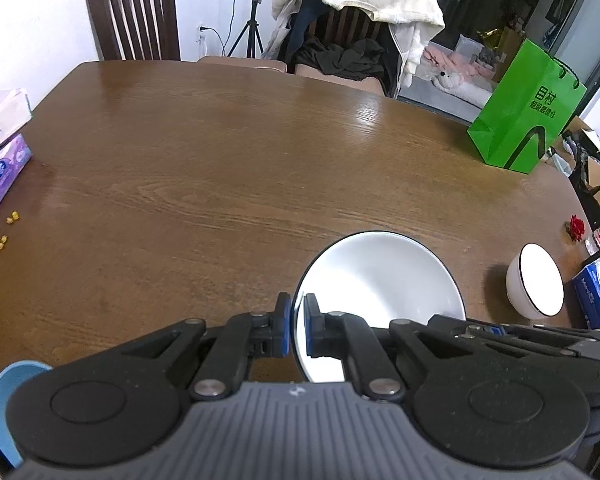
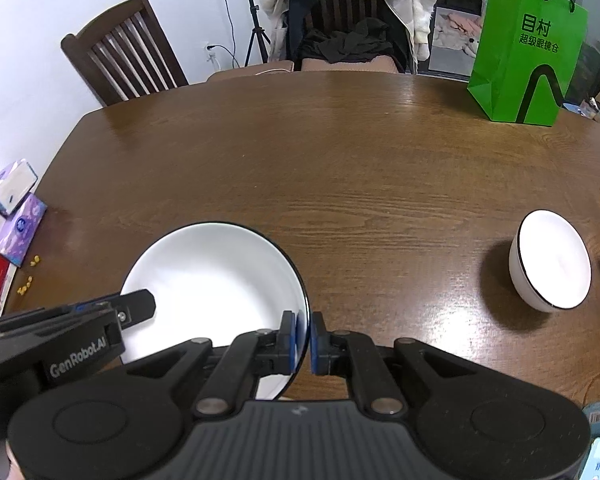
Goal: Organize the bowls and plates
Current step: 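Lift the white bowl with both grippers and carry it toward the blue bowl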
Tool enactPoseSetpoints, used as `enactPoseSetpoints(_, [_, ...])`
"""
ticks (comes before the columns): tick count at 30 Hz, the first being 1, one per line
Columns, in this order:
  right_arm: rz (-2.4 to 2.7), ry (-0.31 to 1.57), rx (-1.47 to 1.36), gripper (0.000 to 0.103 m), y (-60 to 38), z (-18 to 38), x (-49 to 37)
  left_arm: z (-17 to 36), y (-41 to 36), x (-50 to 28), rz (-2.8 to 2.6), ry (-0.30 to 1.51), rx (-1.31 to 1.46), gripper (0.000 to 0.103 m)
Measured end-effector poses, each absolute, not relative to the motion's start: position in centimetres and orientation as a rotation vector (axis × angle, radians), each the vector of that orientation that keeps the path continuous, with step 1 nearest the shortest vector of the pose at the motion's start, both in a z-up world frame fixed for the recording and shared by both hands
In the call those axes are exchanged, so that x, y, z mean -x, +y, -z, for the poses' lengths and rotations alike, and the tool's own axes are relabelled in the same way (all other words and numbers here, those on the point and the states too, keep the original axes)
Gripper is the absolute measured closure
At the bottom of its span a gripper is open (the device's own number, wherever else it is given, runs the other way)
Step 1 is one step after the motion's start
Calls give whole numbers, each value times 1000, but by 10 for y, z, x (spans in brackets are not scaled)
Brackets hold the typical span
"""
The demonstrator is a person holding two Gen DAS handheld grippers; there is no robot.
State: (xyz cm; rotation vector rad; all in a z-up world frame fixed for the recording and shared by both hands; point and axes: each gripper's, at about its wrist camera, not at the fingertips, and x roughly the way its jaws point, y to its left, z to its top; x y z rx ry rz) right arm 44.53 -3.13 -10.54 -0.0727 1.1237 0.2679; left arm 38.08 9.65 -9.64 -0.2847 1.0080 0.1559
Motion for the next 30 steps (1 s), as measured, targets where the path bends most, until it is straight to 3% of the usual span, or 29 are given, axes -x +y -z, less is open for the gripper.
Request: enactPoseSetpoints(30, [-361, 1089, 126, 96, -9, 88, -362, 80, 113, -285, -252, 951, 336, 96])
